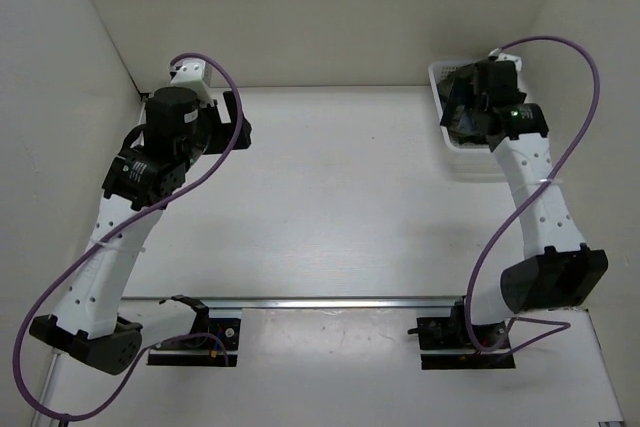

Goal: Fold and stack the shorts
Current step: Grab the shorts from the pile

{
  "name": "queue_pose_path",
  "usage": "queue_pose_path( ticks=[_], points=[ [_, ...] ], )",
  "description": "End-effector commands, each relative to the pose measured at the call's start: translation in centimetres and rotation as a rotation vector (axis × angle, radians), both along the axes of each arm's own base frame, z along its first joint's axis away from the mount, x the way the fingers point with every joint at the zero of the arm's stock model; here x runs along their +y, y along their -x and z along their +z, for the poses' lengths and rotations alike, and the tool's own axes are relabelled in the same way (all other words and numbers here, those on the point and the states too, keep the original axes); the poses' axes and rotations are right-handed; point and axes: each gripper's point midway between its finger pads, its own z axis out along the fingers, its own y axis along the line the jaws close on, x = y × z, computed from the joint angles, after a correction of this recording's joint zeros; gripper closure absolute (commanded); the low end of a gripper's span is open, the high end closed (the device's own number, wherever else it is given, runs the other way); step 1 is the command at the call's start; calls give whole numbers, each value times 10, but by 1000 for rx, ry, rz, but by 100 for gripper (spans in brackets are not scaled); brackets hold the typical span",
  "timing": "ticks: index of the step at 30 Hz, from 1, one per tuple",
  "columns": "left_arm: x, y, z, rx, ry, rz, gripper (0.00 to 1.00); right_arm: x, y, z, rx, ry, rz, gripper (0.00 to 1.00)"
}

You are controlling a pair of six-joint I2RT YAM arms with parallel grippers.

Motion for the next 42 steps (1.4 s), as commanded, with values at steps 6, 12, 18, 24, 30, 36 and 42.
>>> queue_pose_path(
  ticks=[6, 12, 18, 24, 30, 36, 42],
  points=[
    [-11, -14, -52, 190, 18, -89, 0, -48, -92, -1, -38, -211, -24, 0],
    [-6, -16, -74, 245, -20, -78, 0, -87, -156, -59, 34, -262, -83, 0],
    [14, -30, -90, 286, -78, 20, 0, -109, -213, -116, 63, -345, -106, 0],
    [30, -36, -82, 273, -114, 94, 0, -109, -236, -157, 80, -399, -81, 16],
    [38, -37, -78, 263, -144, 127, 0, -107, -239, -157, 64, -418, -86, 78],
    [37, -25, -67, 240, -95, 111, 0, -108, -221, -50, -100, -363, -61, 100],
    [29, 0, -65, 252, -9, 42, 0, -43, -163, 139, -419, -330, 187, 100]
  ],
)
